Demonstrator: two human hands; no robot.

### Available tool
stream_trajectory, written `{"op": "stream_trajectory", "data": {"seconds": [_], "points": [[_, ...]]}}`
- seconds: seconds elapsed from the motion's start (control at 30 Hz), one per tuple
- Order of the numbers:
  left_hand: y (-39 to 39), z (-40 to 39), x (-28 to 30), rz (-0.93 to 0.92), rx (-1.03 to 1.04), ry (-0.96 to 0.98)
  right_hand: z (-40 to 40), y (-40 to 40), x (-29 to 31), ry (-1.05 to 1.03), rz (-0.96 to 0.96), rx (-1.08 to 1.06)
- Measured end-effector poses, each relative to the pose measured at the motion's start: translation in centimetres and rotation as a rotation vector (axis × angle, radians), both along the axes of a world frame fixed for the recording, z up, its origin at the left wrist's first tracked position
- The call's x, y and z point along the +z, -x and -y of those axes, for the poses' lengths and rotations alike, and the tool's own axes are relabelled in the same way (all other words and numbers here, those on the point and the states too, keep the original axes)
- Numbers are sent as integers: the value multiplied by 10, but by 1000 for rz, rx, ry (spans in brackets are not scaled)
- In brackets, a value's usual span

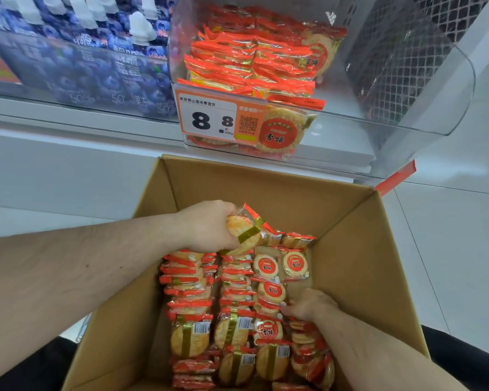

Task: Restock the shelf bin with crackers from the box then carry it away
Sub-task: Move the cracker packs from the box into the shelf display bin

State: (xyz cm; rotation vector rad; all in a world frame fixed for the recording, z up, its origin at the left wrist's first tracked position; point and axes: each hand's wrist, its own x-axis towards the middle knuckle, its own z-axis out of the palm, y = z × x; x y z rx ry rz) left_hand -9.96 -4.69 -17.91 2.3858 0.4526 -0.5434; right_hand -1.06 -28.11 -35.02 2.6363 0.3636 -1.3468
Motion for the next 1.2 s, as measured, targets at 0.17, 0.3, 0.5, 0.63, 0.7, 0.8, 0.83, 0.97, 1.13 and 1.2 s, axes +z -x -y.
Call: {"op": "stream_trajectory", "data": {"seconds": [0.17, 0.3, 0.5, 0.63, 0.7, 0.8, 0.83, 0.97, 1.13, 1.2], "points": [[5, -4, 0, 12, -54, 51, -2, 0, -3, 3, 99, 140], [10, -8, 4, 91, -74, 2, -16, -24, 31, -28, 163, 259], [15, -14, 24, 199, -79, 50, -22, -36, 146, -526, 225, 188], [22, -20, 36, 271, -97, 31, -9, -14, 215, -897, 246, 66], [25, -24, 43, 287, -105, 72, -4, -5, 235, -1045, 274, 31], [36, -27, 61, 345, -52, 285, 1, 2, 245, -1246, 247, -101], [40, -25, 68, 375, -8, 387, 1, 3, 246, -1291, 235, -130], [47, -20, 82, 524, 238, 632, 1, 6, 252, -1363, 194, -144], [49, -12, 83, 678, 200, 566, -3, 10, 270, -1454, 198, -164], [48, -7, 87, 683, 176, 596, -5, 10, 277, -1493, 198, -218]]}}
